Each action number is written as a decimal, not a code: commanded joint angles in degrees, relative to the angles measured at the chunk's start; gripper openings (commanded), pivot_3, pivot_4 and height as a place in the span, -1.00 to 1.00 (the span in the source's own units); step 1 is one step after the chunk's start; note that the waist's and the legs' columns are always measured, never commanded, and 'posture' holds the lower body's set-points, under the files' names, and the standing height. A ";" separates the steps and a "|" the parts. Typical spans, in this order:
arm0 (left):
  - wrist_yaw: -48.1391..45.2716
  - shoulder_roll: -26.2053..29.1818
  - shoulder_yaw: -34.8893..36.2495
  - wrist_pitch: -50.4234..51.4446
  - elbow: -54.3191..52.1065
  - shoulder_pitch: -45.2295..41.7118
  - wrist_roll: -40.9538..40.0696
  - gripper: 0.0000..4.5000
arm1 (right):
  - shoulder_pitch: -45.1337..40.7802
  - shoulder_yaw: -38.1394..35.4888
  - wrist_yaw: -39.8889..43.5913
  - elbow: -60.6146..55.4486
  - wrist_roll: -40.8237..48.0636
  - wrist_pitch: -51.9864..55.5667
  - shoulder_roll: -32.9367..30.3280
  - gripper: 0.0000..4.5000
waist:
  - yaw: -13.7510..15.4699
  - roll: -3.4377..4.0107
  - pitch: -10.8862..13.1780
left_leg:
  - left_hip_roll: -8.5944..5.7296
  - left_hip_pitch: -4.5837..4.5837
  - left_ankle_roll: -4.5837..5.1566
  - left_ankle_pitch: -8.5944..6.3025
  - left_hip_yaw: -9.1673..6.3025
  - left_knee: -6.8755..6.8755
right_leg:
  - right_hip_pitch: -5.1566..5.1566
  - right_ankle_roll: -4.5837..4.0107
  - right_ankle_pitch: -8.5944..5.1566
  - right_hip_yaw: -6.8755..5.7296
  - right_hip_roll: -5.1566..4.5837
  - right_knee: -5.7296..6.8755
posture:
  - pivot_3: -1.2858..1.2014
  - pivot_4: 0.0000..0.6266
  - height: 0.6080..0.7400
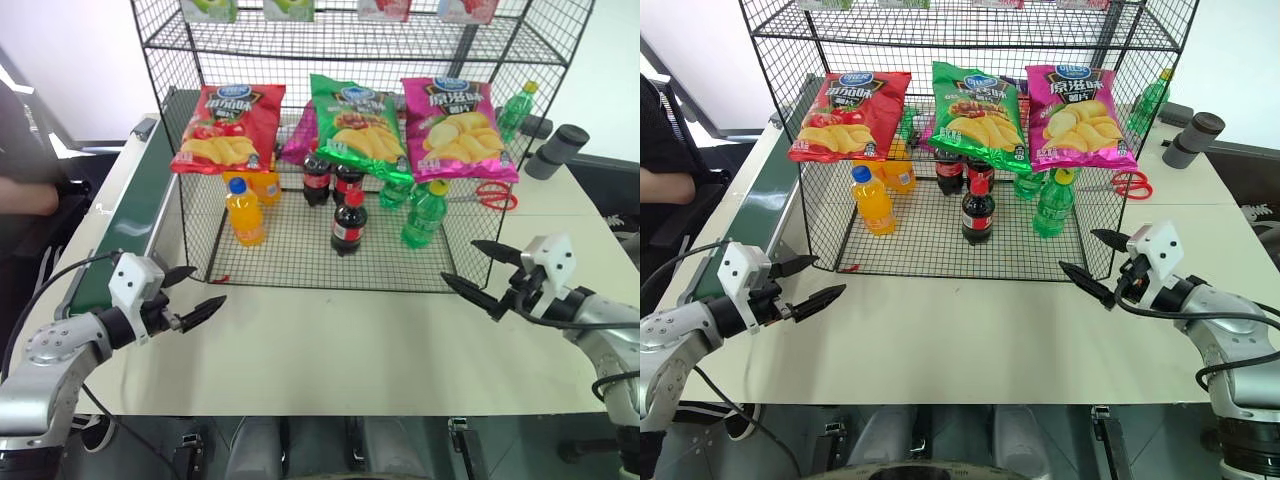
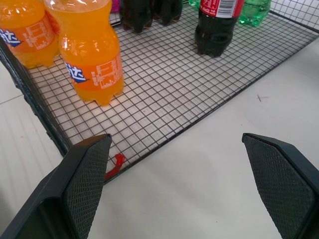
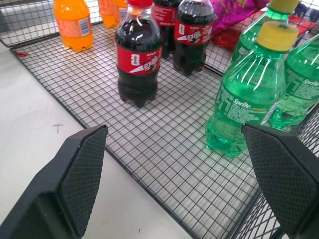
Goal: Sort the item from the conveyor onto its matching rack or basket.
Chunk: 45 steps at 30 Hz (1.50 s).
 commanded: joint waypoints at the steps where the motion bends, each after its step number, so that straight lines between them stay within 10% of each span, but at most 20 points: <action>1: -0.54 0.42 1.39 -0.75 -1.34 0.02 -0.78 1.00 | -0.25 -1.47 0.19 -0.51 0.04 -1.32 -0.46 0.98 | 0.00 0.00 0.00 | 0.00 0.00 0.00 0.00 0.00 0.00 | 0.00 0.00 0.00 0.00 0.00 0.00 | 0.03 -0.52 1.00; 45: 0.50 -1.08 -0.31 -3.77 1.08 -1.72 2.83 1.00 | -0.35 0.92 -0.46 1.63 -1.11 -3.78 1.61 0.98 | 0.02 0.00 -0.01 | 0.01 0.00 0.00 0.00 0.00 0.02 | 0.01 0.01 0.01 0.00 0.03 0.01 | 0.03 -0.52 1.00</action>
